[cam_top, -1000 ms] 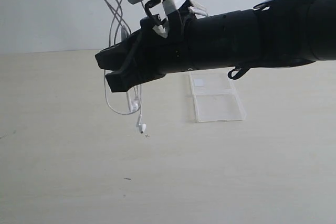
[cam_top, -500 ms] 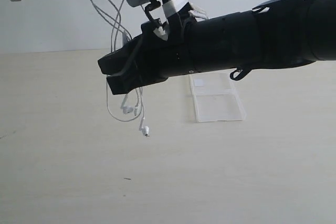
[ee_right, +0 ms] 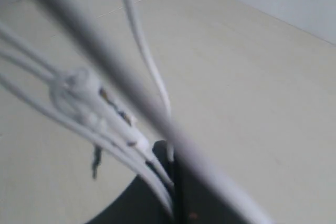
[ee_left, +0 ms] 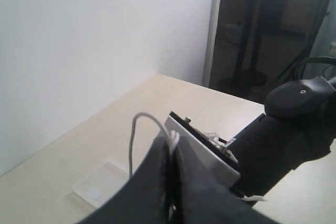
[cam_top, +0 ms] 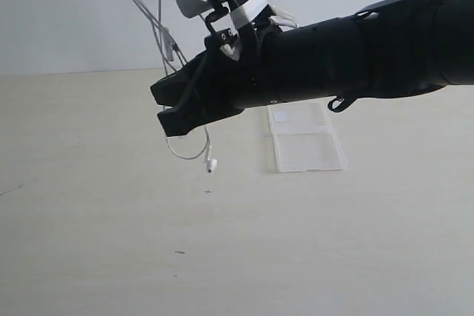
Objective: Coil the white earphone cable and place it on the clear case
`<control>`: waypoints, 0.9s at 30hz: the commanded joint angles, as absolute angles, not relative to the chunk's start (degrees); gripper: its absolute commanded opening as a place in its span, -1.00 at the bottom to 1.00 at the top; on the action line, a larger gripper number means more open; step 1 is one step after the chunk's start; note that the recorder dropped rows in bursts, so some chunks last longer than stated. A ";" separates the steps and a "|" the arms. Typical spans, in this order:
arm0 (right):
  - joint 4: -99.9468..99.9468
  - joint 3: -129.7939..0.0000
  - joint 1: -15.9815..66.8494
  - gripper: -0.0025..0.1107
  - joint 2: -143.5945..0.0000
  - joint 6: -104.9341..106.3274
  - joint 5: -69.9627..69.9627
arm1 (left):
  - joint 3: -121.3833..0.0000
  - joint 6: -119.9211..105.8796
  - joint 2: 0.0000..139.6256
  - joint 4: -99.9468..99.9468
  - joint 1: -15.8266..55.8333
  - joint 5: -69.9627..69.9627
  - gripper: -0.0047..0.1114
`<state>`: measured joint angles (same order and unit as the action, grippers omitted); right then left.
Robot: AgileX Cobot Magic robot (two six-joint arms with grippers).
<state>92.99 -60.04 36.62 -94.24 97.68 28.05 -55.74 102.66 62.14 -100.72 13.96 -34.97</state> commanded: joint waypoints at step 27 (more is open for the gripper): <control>92.55 -60.42 36.68 -0.96 -93.98 97.47 24.91 | -50.15 108.55 57.91 -99.95 14.28 -32.49 -0.92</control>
